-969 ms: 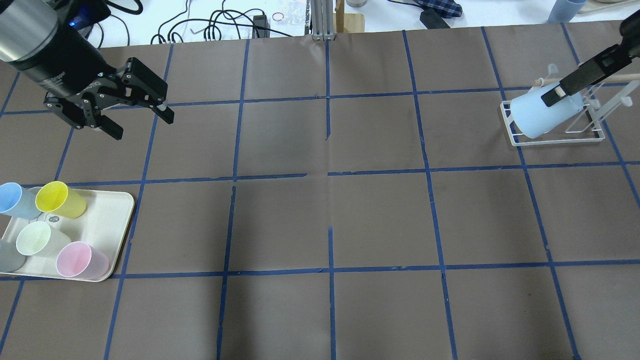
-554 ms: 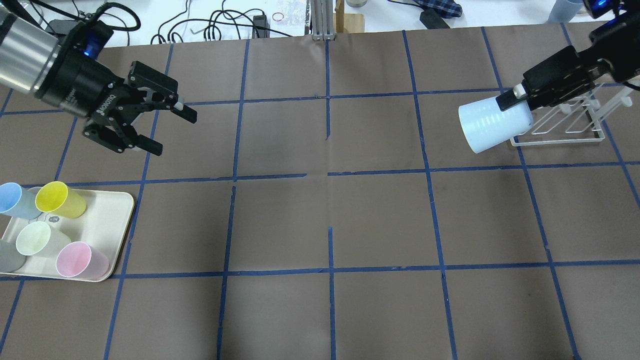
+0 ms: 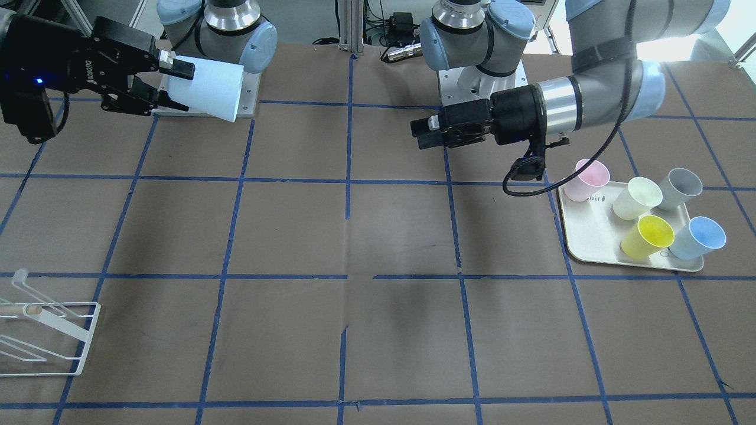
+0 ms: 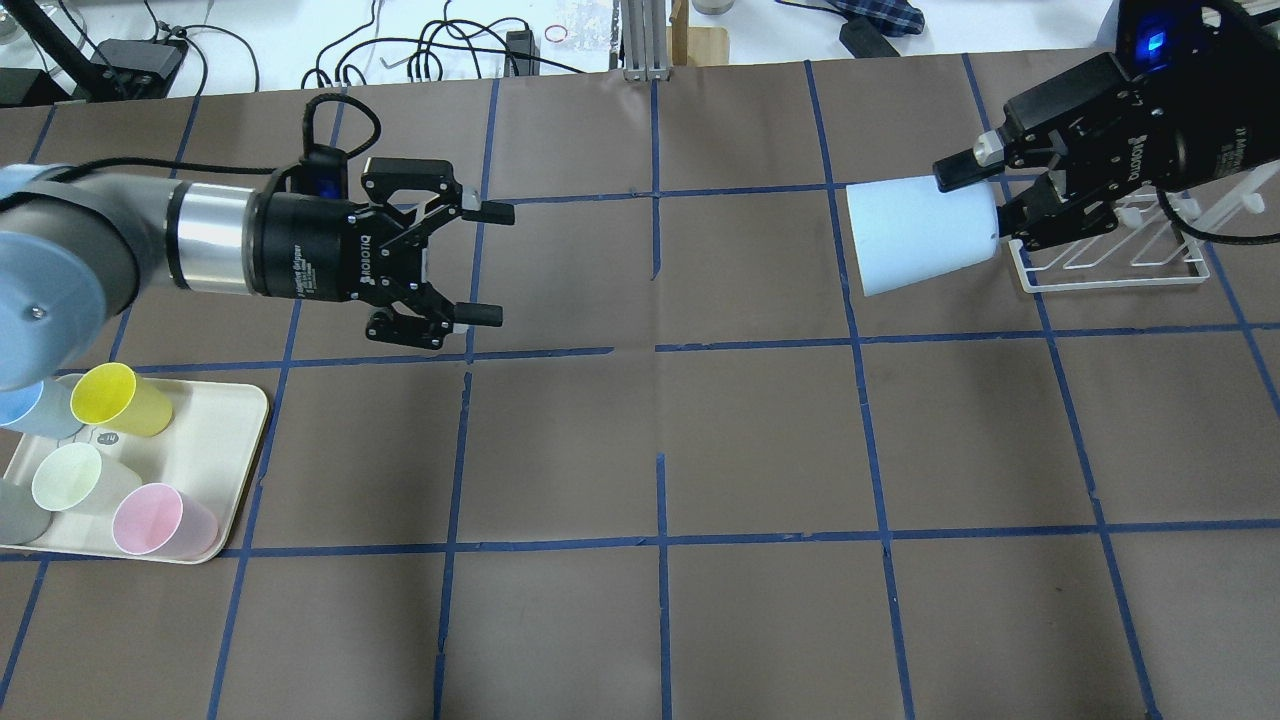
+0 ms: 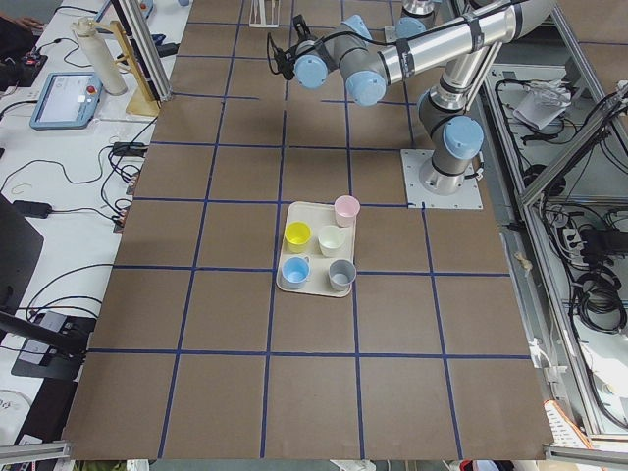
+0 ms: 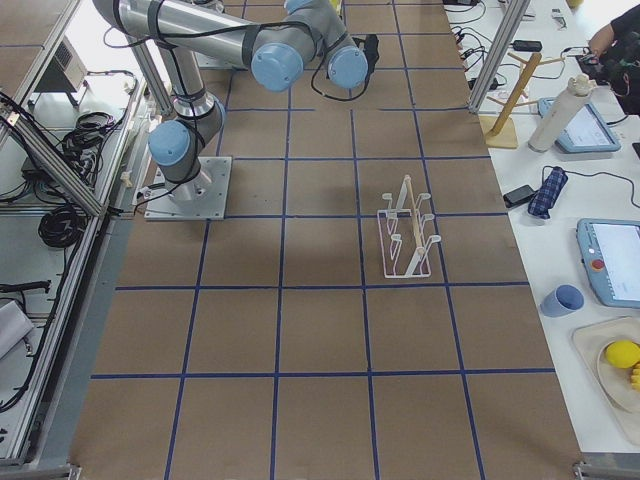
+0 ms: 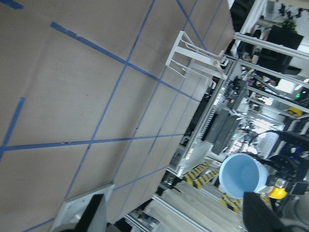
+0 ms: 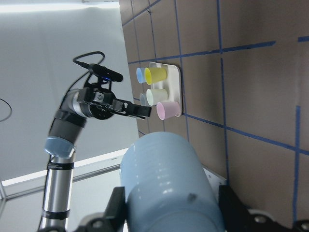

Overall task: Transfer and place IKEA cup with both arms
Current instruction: 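Carry the cup toward the center while the left gripper reaches toward it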

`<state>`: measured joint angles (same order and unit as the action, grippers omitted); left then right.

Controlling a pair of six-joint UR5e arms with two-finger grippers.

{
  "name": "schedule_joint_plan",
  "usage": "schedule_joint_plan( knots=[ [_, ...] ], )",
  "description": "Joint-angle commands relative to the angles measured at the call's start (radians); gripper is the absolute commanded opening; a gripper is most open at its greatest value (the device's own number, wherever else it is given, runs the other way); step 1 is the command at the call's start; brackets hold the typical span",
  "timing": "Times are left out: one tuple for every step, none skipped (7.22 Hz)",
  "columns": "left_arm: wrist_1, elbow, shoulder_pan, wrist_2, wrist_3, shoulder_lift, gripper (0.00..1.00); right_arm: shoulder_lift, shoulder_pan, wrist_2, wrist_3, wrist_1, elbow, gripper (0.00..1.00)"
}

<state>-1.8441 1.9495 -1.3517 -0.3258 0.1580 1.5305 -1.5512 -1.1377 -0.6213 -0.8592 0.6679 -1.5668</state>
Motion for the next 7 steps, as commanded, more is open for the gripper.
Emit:
schedule_joint_plan(
  knots=[
    [-0.007,0.034,-0.149,0.153,-0.015,0.010,1.00,0.000,-0.033,0.136,-0.004,-0.073,-0.053,0.48],
    [-0.010,0.072,-0.200,0.291,-0.015,-0.013,1.00,-0.001,-0.063,0.199,-0.007,-0.073,-0.068,0.48],
    [0.003,0.090,-0.220,0.312,-0.014,-0.018,1.00,0.000,-0.092,0.250,-0.009,-0.073,-0.076,0.48],
    [0.019,0.095,-0.225,0.367,-0.006,0.006,1.00,0.000,-0.121,0.253,-0.009,-0.073,-0.078,0.48],
    [0.034,0.097,-0.233,0.387,-0.006,0.008,1.00,0.000,-0.140,0.270,-0.009,-0.071,-0.078,0.48],
    [0.037,0.097,-0.244,0.390,-0.006,0.010,1.00,0.000,-0.151,0.271,-0.012,-0.071,-0.082,0.48],
    [0.051,0.095,-0.248,0.390,-0.006,0.014,1.00,-0.001,-0.152,0.267,-0.012,-0.071,-0.093,0.48]
  ],
)
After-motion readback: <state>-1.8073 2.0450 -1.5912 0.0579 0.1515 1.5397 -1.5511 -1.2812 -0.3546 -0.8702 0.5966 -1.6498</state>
